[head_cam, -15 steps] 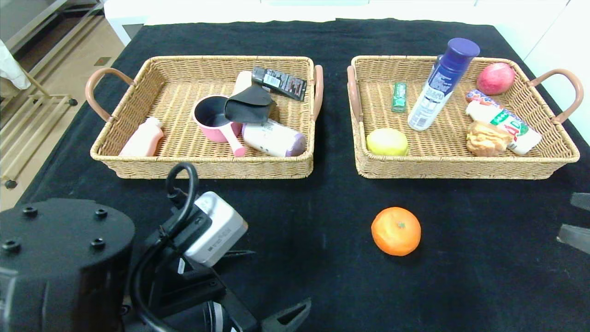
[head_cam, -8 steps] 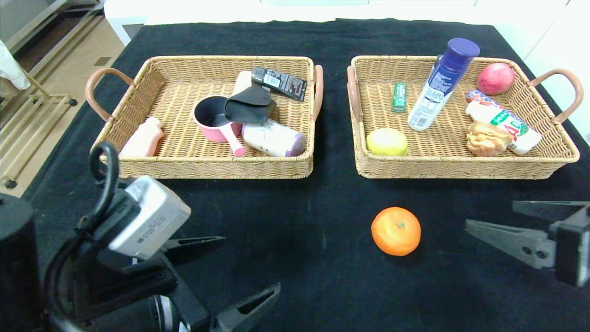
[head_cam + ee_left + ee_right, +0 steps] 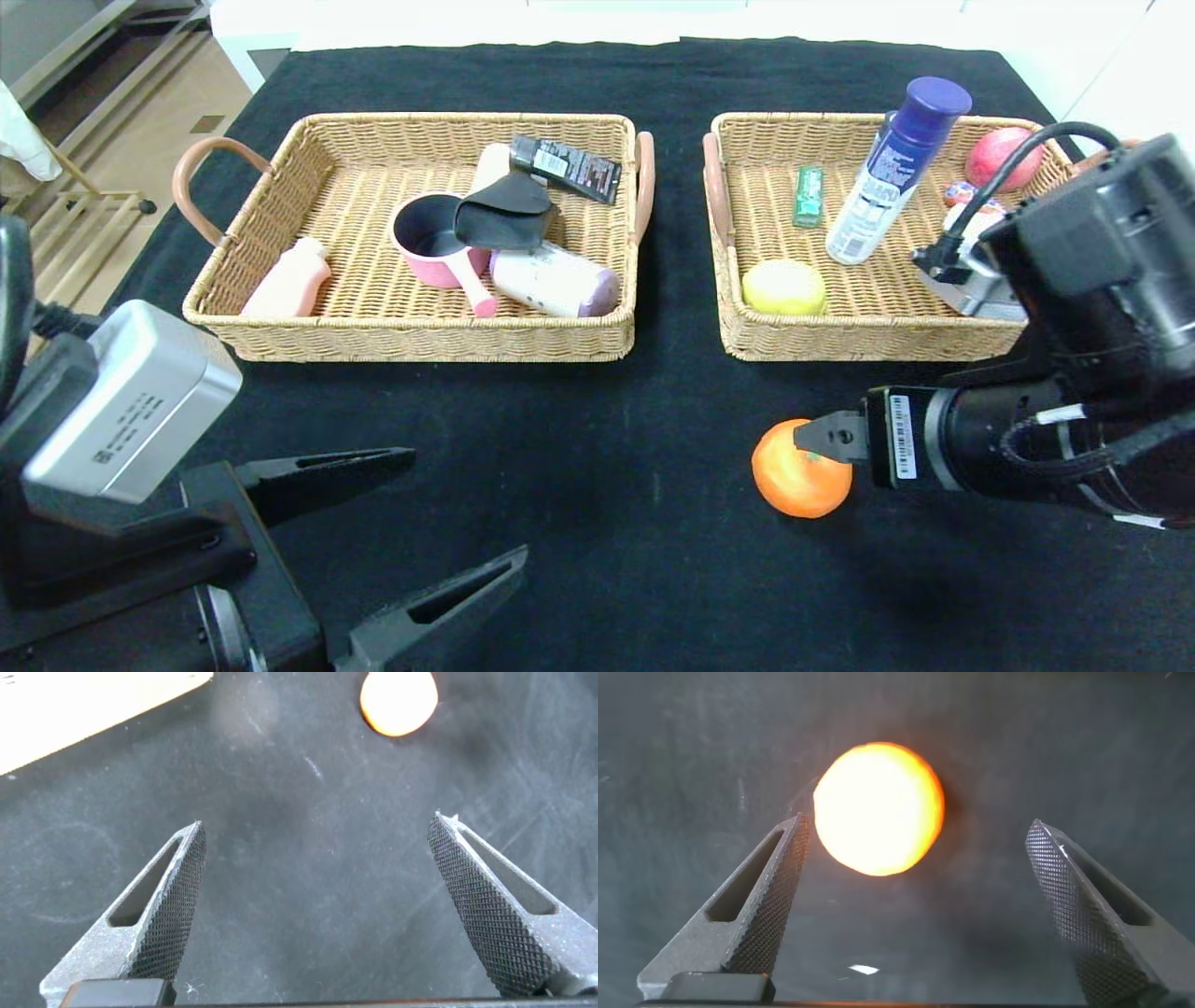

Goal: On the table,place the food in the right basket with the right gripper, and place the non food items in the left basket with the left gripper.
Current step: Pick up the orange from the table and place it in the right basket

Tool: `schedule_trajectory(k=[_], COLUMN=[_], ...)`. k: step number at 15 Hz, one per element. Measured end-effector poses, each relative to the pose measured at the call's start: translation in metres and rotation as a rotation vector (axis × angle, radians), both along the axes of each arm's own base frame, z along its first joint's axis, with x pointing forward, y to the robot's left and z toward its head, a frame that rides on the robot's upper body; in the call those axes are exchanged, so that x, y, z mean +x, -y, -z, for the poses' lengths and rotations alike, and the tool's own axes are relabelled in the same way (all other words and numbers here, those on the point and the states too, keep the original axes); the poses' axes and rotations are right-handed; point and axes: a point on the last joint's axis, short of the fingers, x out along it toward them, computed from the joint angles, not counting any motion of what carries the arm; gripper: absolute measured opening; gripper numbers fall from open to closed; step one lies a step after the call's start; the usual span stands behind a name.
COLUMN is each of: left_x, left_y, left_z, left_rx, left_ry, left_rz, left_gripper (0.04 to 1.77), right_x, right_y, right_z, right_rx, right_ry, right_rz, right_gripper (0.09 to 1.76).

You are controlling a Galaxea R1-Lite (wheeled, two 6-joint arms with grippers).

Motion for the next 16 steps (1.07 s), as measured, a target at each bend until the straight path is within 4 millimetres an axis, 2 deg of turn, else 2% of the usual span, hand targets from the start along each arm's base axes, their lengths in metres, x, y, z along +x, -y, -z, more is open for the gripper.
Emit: schedule_trajectory(k=[3,6,16], left_x=[-0.001,0.0,0.0], left_y=[-0.001,0.0,0.0], left_z=[0.0,0.0,0.002], left_rx=[-0.002,-0.001,0.003], left_ry=[0.002,0.0,-0.006], left_rz=[0.001,0.001,-0.001], left_gripper=[1.72,1.72,1.72], right_x=[0.009,0.019,0.037], right_y=[-0.023,-0.037,-0.049], right_z=[0.005,0.012,0.026], right_rx=[-0.011,-0.039,-0.117], right_ry=[-0.074,-0.1,-0.092], right_rz=[0.046,0.042,0.108], right_gripper=[1.71,1.71,1.71])
